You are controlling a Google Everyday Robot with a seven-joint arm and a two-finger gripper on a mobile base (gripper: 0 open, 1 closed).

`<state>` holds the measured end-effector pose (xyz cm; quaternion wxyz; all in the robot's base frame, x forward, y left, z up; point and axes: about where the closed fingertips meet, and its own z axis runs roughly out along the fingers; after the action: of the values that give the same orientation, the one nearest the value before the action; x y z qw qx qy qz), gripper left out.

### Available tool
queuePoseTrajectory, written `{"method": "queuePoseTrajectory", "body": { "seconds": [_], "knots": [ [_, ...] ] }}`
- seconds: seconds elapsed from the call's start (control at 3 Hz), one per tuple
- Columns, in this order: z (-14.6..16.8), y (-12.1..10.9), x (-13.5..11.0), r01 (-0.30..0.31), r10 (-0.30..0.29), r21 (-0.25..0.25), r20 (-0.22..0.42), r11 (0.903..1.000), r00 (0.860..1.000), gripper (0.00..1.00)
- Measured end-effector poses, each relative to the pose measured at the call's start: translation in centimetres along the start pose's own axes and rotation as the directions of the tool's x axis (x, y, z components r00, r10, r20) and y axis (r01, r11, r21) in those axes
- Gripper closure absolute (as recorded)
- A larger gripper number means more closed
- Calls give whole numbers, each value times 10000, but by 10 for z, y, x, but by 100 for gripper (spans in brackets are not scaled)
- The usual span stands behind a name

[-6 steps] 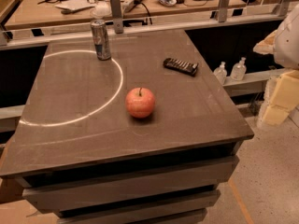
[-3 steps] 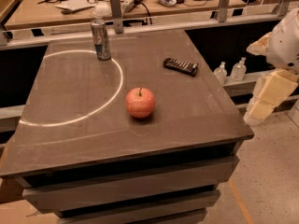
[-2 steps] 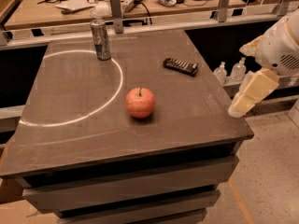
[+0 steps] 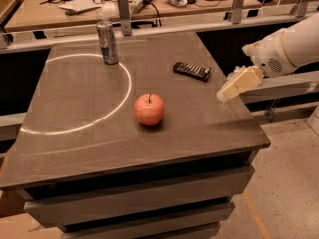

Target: Move rxbar chocolate near redbull can

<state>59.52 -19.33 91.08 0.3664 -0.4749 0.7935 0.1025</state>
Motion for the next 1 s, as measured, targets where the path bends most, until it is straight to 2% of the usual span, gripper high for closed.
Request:
{"method": "queuePoseTrajectory", "body": {
  "seconds": [0.33,1.0],
  "knots": [
    [40,-27,-11,-715,723,-116,1051,9974,9918,0],
    [108,-72,-23,-1231,1274,-358,1689,9917,9774,0]
  ]
}}
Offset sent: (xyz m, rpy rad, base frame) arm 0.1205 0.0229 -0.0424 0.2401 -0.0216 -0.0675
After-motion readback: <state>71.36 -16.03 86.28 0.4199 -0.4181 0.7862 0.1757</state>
